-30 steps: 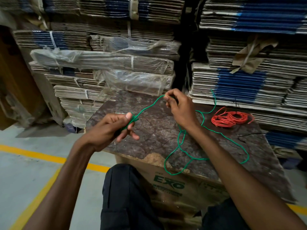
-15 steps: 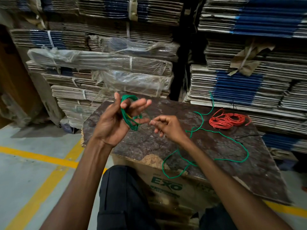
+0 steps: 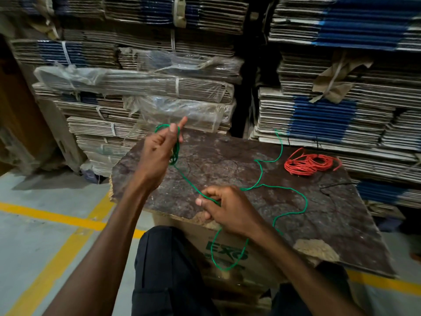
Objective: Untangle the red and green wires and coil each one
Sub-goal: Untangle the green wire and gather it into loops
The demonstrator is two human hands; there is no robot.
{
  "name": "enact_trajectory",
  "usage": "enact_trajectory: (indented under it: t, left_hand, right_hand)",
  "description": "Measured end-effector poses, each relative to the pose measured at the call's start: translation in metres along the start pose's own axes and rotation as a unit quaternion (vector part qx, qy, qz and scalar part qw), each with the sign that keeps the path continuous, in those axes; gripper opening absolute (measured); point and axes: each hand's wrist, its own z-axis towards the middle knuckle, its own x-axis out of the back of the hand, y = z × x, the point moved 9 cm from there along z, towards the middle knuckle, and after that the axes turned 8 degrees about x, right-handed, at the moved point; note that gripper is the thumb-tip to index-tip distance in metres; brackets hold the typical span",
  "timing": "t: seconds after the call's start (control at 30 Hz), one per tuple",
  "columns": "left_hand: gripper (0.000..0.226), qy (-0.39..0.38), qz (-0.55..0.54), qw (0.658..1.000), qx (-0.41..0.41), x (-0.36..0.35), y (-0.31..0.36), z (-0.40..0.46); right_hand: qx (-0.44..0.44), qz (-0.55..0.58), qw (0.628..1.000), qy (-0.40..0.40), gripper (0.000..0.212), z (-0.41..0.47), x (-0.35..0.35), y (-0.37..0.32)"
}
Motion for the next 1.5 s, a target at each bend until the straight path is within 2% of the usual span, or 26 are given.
enact_trajectory:
  t: [0.07,0.17,0.3,0.43,0.67,0.83,0.97,1.1,1.3,1.5]
  left_hand:
    - [0.039,-0.005,0.087,0.996,-0.015,-0.003,-0.001,-0.001]
    - [0.038,-0.053,0.172,0.983,-0.037,-0.008,-0.003,-0.001]
    - [0.044,-0.070,0.380,0.917,-0.103,-0.003,-0.010,0.005]
    - [0.050,-0.057,0.435,0.894,-0.090,0.006,-0.011,-0.005]
    - [0.044,-0.120,0.274,0.953,0.037,-0.002,-0.030,-0.019]
    - [0.039,-0.159,0.136,0.975,0.080,-0.016,-0.017,-0.032]
    - [0.042,-0.175,0.051,0.976,0.117,-0.024,-0.013,-0.038]
    - [0.039,-0.168,-0.120,0.971,0.121,-0.030,-0.001,-0.036]
    - [0.035,-0.160,-0.282,0.943,0.076,-0.030,0.013,-0.019]
    - [0.044,-0.147,-0.326,0.931,0.070,-0.022,0.020,-0.011]
  right_hand:
    - [-0.003,-0.001,1.000,-0.003,0.021,-0.002,0.009,-0.001]
    - [0.011,0.022,1.000,0.018,0.019,-0.001,0.025,-0.003]
    - [0.041,0.021,0.995,0.090,0.013,0.010,0.059,-0.003]
    - [0.065,0.033,0.984,0.162,0.010,0.026,0.091,-0.003]
    - [0.090,0.024,0.962,0.257,0.009,0.060,0.105,-0.003]
    - [0.090,0.011,0.958,0.273,0.011,0.083,0.109,0.007]
    - [0.056,0.027,0.967,0.249,0.017,0.095,0.105,0.025]
    - [0.025,0.111,0.971,0.210,0.010,0.096,0.087,0.032]
    - [-0.024,0.193,0.967,0.162,0.018,0.080,0.051,0.028]
    - [-0.042,0.268,0.953,0.138,0.018,0.057,0.032,0.026]
